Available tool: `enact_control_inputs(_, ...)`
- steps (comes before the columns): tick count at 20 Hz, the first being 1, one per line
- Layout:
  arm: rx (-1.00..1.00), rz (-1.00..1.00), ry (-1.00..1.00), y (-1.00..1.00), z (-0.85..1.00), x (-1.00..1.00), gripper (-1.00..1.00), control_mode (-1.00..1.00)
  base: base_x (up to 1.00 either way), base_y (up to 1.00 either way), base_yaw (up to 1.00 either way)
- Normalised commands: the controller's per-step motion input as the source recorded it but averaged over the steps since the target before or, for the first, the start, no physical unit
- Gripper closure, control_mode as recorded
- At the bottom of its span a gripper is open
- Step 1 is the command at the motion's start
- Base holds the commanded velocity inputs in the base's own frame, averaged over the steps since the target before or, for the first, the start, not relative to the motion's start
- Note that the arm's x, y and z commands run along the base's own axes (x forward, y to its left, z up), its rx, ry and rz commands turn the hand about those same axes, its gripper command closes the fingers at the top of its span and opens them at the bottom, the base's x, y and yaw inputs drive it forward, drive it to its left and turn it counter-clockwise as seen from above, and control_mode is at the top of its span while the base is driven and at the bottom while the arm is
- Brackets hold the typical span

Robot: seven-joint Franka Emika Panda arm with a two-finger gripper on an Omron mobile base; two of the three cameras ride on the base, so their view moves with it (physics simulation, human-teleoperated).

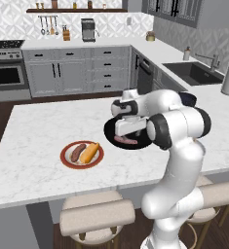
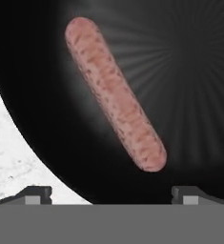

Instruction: Place one bun and one sausage from the bowl on each plate.

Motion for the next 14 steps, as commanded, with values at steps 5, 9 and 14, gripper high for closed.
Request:
enact_control_inputs(5, 0.03, 0.05, 0.0, 0.0, -0.43, 0.32, -1.0, -1.0, 0.0, 0.0, 0.0)
enact_control_inputs(9, 0.02, 0.04, 0.0, 0.0, -0.46, 0.06, -1.0, -1.0, 0.0, 0.0, 0.0)
enact_control_inputs(14, 0.02, 0.05, -0.01, 0.0, -0.31, 0.17, -1.0, -1.0, 0.0, 0.0, 0.0)
